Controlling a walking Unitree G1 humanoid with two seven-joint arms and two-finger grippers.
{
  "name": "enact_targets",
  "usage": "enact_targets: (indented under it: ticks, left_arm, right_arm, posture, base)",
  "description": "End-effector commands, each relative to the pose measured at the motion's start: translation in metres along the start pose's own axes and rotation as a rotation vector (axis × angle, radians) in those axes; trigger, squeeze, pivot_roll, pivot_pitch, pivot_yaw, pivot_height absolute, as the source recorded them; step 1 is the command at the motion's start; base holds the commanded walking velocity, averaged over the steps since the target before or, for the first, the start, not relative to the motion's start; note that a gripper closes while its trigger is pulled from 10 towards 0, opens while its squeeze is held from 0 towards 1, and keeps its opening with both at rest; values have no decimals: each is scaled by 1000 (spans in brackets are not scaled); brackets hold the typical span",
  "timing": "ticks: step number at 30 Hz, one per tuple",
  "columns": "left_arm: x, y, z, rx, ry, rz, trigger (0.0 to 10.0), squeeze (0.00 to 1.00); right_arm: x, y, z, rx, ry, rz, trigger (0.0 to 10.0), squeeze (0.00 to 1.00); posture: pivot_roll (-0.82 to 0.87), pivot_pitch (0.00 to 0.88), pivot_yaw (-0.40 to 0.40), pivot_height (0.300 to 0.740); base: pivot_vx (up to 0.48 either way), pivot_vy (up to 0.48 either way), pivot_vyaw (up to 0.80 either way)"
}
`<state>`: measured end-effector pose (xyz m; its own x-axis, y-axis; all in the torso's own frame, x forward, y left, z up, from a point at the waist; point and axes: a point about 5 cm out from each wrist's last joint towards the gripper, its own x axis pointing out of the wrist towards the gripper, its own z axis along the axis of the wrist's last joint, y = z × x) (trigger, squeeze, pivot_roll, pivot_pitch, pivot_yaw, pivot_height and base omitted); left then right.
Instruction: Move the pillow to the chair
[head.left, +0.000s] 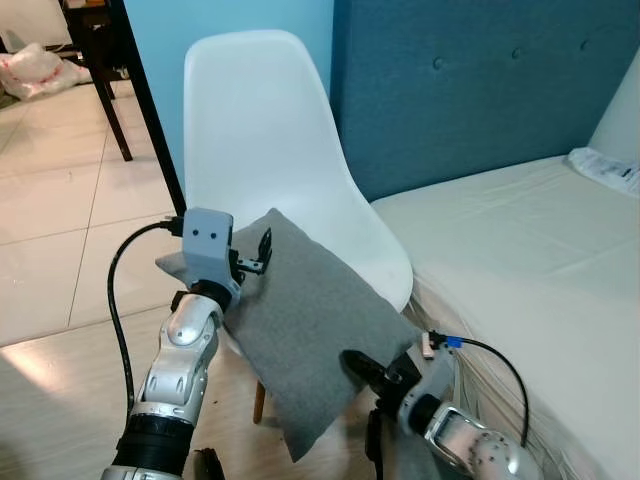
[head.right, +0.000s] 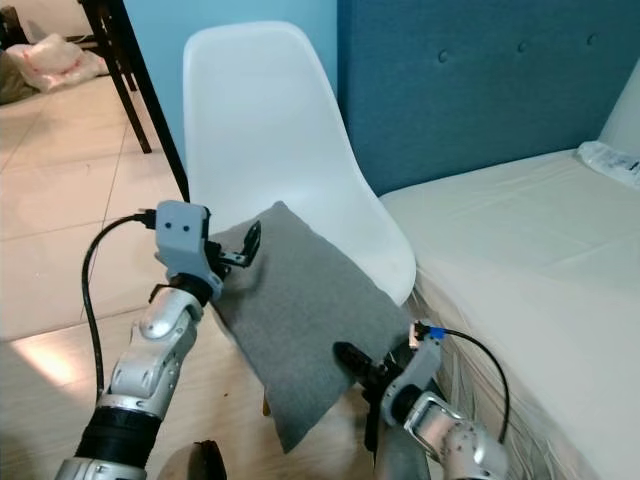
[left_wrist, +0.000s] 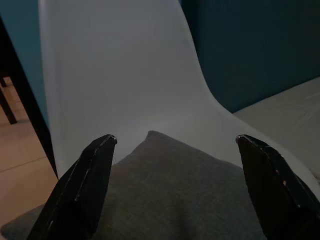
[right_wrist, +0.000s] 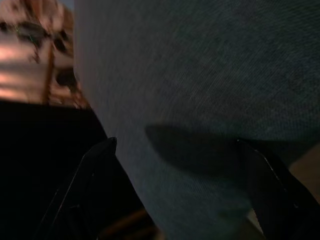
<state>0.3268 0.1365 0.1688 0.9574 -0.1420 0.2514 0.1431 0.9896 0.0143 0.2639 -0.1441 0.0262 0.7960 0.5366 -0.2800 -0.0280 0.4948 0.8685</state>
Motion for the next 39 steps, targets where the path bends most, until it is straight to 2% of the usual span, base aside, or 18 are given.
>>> enact_targets:
  ticks: [1, 4, 5, 7, 10, 11, 13, 14, 24, 27, 32, 34, 39]
  left_arm:
    - [-2, 2, -3, 2, 13, 5, 10000, 0]
    - [-3, 3, -3, 4, 14, 8, 10000, 0]
    - [-4, 4, -3, 5, 15, 11, 10000, 0]
    - [-5, 4, -3, 5, 16, 14, 10000, 0]
    - [-5, 4, -3, 4, 16, 15, 10000, 0]
    - [-5, 3, -3, 4, 16, 14, 10000, 0]
    - [-5, 3, -3, 3, 16, 13, 10000, 0]
    - [-5, 2, -2, 2, 15, 13, 10000, 0]
    - [-5, 2, 0, -1, 7, 20, 10000, 0]
    - [-5, 1, -1, -6, 7, 20, 10000, 0]
    - [-5, 0, -1, -10, 7, 18, 10000, 0]
    - [-6, -1, -1, -13, 8, 16, 10000, 0]
    - [-7, -2, -1, -13, 11, 16, 10000, 0]
  right_arm:
    - [4, -2, -3, 27, -14, 10, 10000, 0]
    - [9, -7, -3, 36, -29, -38, 10000, 0]
    - [15, -16, -3, 24, -36, -135, 10000, 0]
    - [18, -21, -2, 6, -45, -205, 10000, 0]
    - [20, -22, 0, -14, -65, -228, 10000, 0]
    - [23, -21, 6, -21, -99, -228, 0, 0]
    - [25, -18, 11, -25, -129, -219, 0, 0]
    - [29, -12, 23, -33, -178, -199, 0, 0]
    - [33, 4, 66, -87, -309, -177, 0, 0]
    - [35, 14, 85, -147, -366, -172, 0, 0]
    - [36, 24, 102, -195, -420, -167, 0, 0]
    - [37, 35, 121, -217, -479, -171, 0, 0]
    - [42, 43, 125, -282, -448, -202, 0, 0]
  posture:
    - [-34, 105, 8, 533]
    - [-31, 106, 6, 533]
    - [-23, 110, 4, 533]
    - [-23, 111, 6, 533]
    - [-22, 112, 4, 533]
    - [-16, 113, 2, 533]
    - [-14, 113, 1, 533]
    - [-13, 109, 0, 533]
    - [-13, 101, -8, 533]
    - [-16, 102, -7, 533]
    - [-15, 103, -6, 533]
    - [-12, 111, -6, 533]
    - [-4, 117, -11, 533]
  base:
    - [0, 0, 0]
    - [0, 0, 0]
    - [0, 0, 0]
    - [0, 0, 0]
    - [0, 0, 0]
    - [0, 0, 0]
    - [0, 0, 0]
    - [0, 0, 0]
    - [0, 0, 0]
    - [0, 0, 0]
    - [0, 0, 0]
    - [0, 0, 0]
    - [0, 0, 0]
